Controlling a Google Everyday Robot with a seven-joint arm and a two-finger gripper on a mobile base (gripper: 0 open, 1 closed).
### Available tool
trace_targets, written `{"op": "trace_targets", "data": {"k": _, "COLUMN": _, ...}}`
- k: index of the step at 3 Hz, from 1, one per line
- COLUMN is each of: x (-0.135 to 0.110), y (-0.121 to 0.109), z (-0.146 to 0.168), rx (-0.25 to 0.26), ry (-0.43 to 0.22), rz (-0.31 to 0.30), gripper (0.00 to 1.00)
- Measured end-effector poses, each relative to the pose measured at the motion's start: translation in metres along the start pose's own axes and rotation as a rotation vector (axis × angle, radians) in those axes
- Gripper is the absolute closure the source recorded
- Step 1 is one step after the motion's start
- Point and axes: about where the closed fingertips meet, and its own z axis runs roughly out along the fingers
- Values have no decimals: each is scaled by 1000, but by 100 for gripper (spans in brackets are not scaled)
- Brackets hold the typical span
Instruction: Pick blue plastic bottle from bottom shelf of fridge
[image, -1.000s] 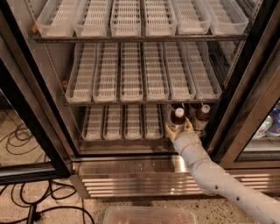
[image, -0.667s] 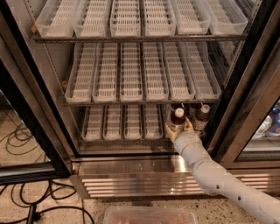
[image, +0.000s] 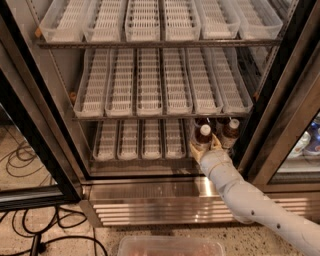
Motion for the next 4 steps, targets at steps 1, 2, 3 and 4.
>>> {"op": "trace_targets", "data": {"k": 1, "x": -2, "y": 1, "z": -6, "rx": -19, "ry": 14, "rz": -3, "gripper": 100}}
{"op": "trace_targets", "data": {"k": 2, "x": -14, "y": 5, "z": -31, "rx": -73, "ry": 51, "rz": -10, "gripper": 100}}
{"op": "trace_targets", "data": {"k": 3, "x": -63, "y": 2, "z": -96, "rx": -122, "ry": 91, "rz": -27, "gripper": 100}}
{"op": "trace_targets", "data": {"k": 4, "x": -69, "y": -14, "z": -127, "rx": -112, "ry": 124, "rz": -59, "gripper": 100}}
